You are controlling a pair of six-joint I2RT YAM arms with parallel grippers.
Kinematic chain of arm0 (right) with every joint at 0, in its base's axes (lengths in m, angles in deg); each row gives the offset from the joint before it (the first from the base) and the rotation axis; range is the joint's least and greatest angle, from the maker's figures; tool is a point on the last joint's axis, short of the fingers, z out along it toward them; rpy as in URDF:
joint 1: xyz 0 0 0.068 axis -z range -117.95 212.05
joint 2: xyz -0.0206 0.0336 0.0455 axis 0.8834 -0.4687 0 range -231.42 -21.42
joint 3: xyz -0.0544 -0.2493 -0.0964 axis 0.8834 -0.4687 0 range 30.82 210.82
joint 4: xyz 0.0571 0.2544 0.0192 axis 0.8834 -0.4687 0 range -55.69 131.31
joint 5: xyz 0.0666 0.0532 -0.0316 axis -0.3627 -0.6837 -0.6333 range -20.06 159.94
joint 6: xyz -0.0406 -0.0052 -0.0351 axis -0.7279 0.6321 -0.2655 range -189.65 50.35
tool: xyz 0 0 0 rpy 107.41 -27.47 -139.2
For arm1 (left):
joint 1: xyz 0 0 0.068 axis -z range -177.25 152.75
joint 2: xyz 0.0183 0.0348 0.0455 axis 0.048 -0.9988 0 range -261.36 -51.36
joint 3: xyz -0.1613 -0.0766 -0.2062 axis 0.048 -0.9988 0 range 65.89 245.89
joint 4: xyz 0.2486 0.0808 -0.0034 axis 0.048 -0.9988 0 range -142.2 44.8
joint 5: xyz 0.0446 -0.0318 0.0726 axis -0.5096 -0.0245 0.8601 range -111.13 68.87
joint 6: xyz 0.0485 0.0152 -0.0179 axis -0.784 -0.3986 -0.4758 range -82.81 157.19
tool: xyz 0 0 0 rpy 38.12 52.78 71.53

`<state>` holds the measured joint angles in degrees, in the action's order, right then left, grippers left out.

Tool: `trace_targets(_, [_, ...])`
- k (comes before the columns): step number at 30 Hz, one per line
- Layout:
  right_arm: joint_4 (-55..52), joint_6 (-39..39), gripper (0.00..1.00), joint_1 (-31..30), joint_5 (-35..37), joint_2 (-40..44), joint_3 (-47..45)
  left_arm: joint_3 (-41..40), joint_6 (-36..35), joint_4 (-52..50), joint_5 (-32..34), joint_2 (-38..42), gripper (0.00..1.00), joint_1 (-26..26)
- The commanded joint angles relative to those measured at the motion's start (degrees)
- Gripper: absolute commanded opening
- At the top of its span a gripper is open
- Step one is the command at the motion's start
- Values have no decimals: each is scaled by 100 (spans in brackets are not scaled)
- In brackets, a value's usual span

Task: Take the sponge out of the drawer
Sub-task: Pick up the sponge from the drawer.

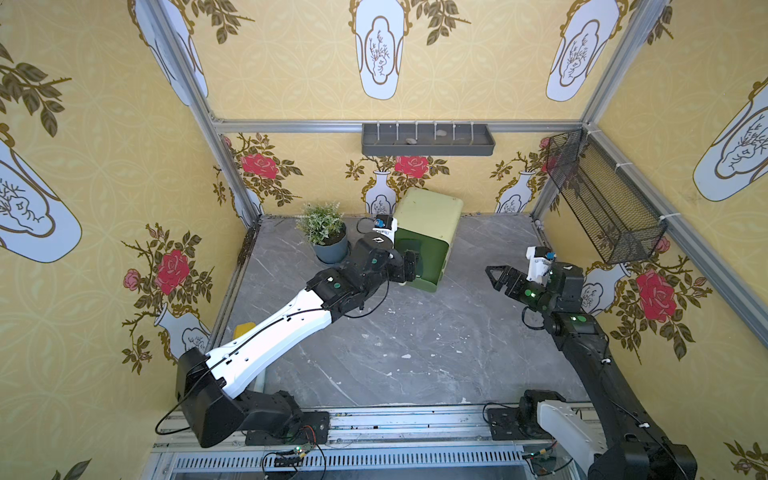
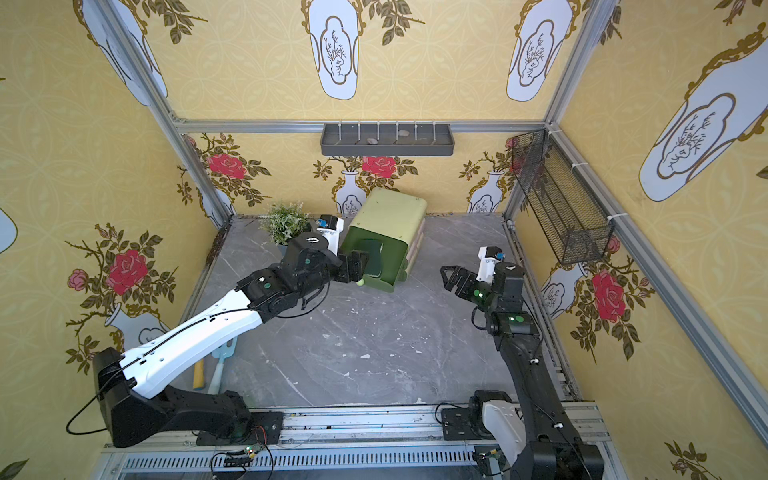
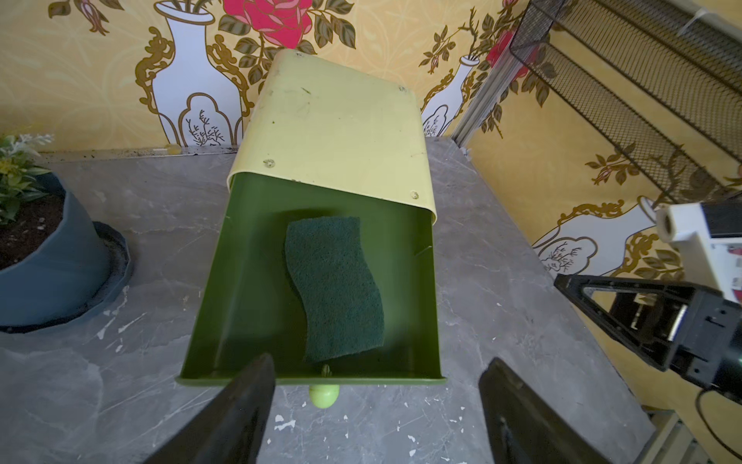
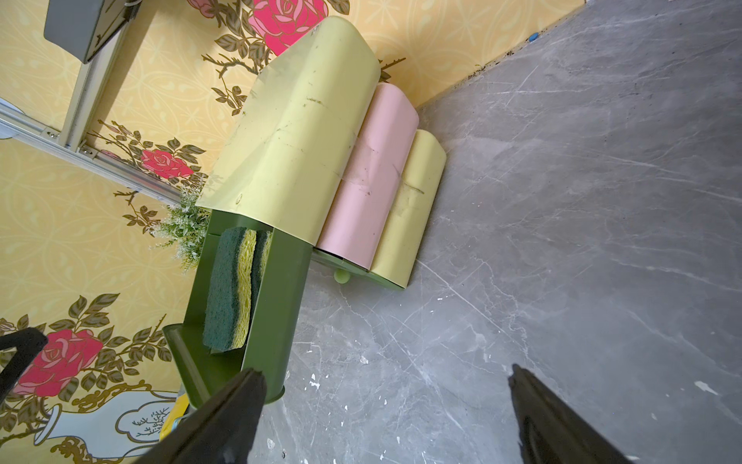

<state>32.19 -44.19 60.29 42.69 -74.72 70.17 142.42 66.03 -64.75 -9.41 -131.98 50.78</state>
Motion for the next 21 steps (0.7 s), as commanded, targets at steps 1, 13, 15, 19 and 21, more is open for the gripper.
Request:
trace_targets(1, [38, -72, 97, -9, -9, 2, 14, 289, -298, -405, 132, -342, 85, 7])
trace_targets(13, [44, -107, 97, -22, -1, -31, -68, 1853, 1, -1320, 399, -1830, 83, 5])
trace_targets(15, [36, -111, 98, -17, 0, -49, -76, 2031, 84, -1427, 519, -2015, 82, 6])
trace_targets(19, [34, -144, 97, -17, 7, -67, -94, 2299, 218, -1617, 776, -2301, 81, 6])
trace_targets(21, [34, -146, 98, -18, 13, -91, -101, 2443, 252, -1736, 859, -2446, 81, 5])
